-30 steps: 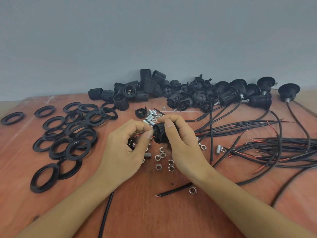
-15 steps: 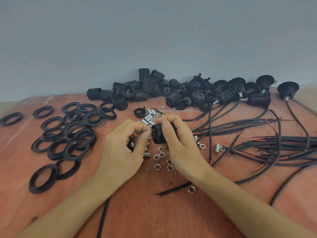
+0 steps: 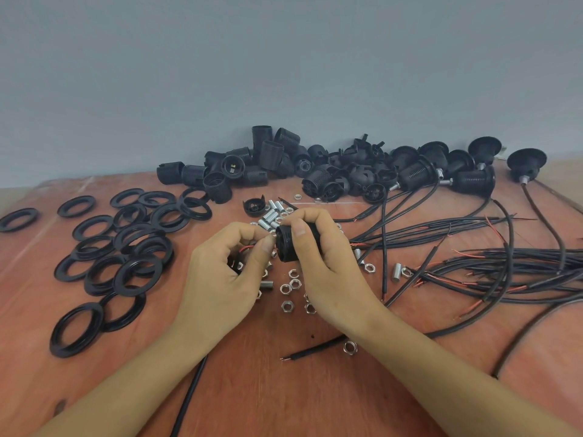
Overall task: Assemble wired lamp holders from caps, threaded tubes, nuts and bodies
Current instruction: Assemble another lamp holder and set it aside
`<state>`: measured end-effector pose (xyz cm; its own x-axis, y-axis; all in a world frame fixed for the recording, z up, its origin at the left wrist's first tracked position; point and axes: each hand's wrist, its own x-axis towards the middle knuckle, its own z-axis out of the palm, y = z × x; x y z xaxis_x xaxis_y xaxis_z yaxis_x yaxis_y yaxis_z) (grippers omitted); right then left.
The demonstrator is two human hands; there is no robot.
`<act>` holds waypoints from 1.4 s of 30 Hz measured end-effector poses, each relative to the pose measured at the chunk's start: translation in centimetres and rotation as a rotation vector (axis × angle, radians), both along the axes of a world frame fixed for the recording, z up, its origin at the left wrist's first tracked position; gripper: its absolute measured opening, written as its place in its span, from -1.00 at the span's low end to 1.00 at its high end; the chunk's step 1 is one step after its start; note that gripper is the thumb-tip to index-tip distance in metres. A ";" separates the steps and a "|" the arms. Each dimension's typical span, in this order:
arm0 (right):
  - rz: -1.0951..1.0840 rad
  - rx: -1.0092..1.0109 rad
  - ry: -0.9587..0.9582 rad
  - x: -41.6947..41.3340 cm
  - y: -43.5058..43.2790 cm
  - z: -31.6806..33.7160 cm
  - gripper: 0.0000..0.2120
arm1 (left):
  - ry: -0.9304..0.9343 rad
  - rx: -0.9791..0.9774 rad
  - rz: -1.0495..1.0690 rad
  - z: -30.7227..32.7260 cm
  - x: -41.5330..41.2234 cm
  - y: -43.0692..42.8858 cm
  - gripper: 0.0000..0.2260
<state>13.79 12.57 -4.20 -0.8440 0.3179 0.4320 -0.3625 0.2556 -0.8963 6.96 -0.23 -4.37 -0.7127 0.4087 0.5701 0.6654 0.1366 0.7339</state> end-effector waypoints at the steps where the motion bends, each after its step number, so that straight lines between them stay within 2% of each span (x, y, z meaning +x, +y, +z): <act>1: -0.007 -0.007 -0.012 -0.1 0.1 0.1 -0.83 | -0.002 0.007 -0.003 0.1 0.0 0.0 -0.92; 14: 0.008 -0.123 -0.072 -0.3 0.2 -0.3 -0.79 | 0.012 -0.023 -0.059 0.4 -0.4 -0.2 -0.95; 25: 0.018 0.019 -0.008 0.1 0.1 -0.3 -0.81 | 0.119 -0.054 -0.009 0.5 -0.3 -0.4 -0.94; 34: -0.003 -0.188 -0.100 -0.5 0.2 -0.4 -0.78 | -0.113 0.023 -0.054 0.4 -0.3 0.0 -0.94; 42: 0.014 -0.083 -0.042 -0.3 0.2 -0.7 -0.80 | -0.028 -0.006 -0.027 0.4 0.0 -0.1 -0.94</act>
